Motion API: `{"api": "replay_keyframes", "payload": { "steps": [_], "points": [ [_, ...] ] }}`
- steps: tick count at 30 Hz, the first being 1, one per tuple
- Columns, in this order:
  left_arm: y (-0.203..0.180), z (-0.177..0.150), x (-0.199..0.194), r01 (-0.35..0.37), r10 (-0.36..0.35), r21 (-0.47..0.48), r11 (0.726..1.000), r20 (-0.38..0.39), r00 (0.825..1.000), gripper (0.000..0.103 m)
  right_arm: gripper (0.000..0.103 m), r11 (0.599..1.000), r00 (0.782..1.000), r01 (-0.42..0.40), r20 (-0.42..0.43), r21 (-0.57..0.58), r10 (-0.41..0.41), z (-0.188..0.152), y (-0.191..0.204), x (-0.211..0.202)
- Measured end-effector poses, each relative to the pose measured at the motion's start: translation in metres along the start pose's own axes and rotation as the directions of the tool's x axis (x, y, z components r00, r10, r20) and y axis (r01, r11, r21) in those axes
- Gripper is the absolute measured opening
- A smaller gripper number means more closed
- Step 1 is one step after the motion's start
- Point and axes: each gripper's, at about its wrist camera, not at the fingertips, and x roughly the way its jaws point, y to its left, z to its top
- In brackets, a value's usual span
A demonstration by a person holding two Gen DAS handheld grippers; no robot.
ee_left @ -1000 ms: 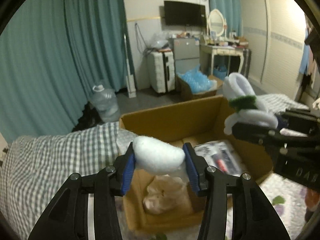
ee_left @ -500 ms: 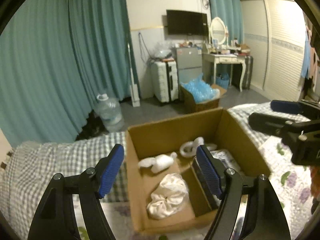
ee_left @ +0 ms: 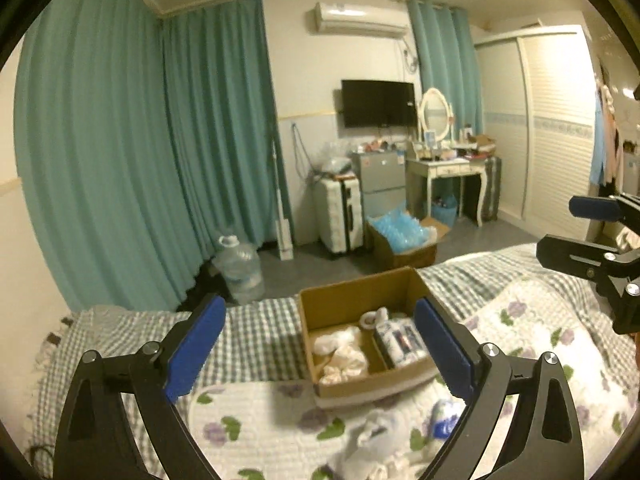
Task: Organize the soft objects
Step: 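Return to the bed and grasp a white sock with the left gripper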
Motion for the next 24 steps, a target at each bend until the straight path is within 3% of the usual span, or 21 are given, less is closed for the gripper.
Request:
{"api": "replay_keyframes", "payload": {
  "steps": [5, 12, 19, 24],
  "points": [
    [-0.005, -0.032, -0.021, -0.024, 0.024, 0.023, 0.999, 0.014, 1.000, 0.097, 0.101, 1.000, 0.999, -0.018, -0.037, 0.010, 0.019, -0.032, 0.015, -0.014],
    [-0.013, -0.089, 0.017, -0.014, 0.010, -0.036, 0.999, -0.118, 0.993, 0.097, 0.101, 0.999, 0.989, -0.035, -0.144, 0.035, 0.040, -0.099, 0.029, 0.028],
    [-0.031, -0.146, 0.075, 0.008, -0.026, -0.068, 0.998, -0.263, 0.965, 0.097, 0.101, 1.000, 0.975, -0.002, -0.223, 0.030, 0.008, -0.151, 0.027, 0.087],
    [-0.052, -0.181, 0.097, 0.049, -0.063, -0.047, 0.998, -0.352, 0.934, 0.097, 0.101, 0.994, 0.944, 0.004, -0.328, 0.108, 0.032, -0.196, 0.015, 0.125]
  ]
}}
